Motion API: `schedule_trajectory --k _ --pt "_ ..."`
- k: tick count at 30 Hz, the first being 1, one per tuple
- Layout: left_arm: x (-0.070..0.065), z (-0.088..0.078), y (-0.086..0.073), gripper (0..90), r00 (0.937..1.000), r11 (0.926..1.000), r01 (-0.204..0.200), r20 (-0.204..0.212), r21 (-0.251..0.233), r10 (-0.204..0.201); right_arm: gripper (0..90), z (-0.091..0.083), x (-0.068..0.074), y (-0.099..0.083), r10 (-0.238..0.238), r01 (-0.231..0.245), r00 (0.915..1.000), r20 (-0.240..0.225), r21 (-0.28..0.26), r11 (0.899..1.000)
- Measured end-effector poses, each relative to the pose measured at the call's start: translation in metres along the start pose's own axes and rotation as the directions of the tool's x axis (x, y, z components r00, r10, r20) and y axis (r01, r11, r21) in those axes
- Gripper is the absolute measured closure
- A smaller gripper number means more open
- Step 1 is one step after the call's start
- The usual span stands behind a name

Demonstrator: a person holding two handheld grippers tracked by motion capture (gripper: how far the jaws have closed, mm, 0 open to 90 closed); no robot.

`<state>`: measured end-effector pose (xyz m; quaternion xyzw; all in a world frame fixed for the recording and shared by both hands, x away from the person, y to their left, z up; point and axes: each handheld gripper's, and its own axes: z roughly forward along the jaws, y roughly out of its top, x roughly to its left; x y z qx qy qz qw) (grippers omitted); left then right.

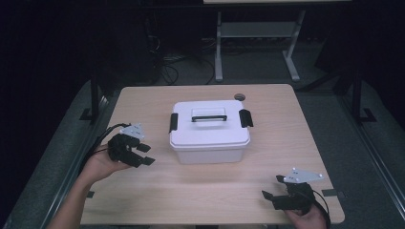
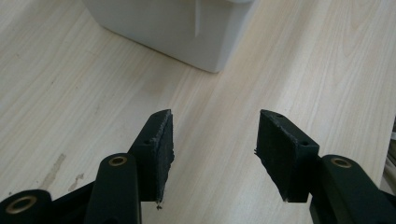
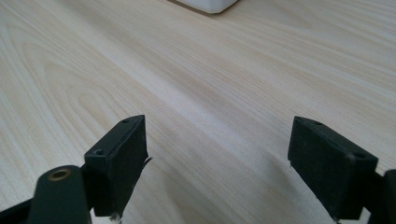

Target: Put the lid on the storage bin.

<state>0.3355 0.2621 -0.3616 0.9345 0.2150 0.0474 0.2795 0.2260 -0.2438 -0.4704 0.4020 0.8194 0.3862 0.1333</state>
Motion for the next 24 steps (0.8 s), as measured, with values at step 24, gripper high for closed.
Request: schedule_trajectory --k 24 --pt "-0.02 0.01 -0.041 39.7 0.9995 0.9997 0.024 -0.021 -0.003 -0.024 19.2 -0.001 0.002 -0.001 -0.002 0.002 1.0 0.001 0.006 1.0"
